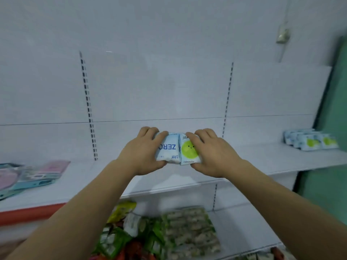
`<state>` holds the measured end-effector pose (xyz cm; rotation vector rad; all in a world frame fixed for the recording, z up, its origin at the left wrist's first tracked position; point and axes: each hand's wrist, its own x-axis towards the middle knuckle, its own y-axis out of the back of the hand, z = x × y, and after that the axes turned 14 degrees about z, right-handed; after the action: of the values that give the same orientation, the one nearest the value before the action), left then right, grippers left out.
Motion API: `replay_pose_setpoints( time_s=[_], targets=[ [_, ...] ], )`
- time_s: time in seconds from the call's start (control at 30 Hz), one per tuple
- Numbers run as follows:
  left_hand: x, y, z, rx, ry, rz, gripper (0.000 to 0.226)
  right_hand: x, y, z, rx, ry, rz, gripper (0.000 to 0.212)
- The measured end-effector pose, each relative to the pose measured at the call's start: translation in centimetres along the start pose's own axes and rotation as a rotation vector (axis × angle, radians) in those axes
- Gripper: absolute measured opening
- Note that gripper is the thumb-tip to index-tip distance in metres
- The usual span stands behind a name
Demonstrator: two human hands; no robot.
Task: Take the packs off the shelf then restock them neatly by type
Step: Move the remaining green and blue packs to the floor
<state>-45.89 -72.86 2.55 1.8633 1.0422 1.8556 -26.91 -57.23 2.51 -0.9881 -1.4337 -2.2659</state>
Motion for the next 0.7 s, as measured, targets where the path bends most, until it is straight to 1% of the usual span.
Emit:
replay_pose_setpoints(
  time_s=[0.23, 0.4, 0.53, 0.7],
  targets=[
    [5.3, -6.2, 16.6, -0.178, -0.196, 0.01, 0.088, -13.0, 5.0, 11.9, -0.15, -0.196, -0.102, 0.093],
    [9.7, -10.3, 27.3, -0.302, -0.325, 0.021, 0.088, -20.5, 7.7, 19.6, -0.233, -0.332, -0.161, 0.094],
    [13.0, -14.5, 35.0, -0.393, -0.379, 0.012, 0.088, -24.9, 8.7, 26.1, -0.309, -0.416, -0.198, 0.096],
    [18.3, -20.4, 43.1, -0.424, -0.423, 0.028, 0.089, -28.1, 7.8, 34.7, -0.379, -0.464, -0.247, 0.096]
  ],
)
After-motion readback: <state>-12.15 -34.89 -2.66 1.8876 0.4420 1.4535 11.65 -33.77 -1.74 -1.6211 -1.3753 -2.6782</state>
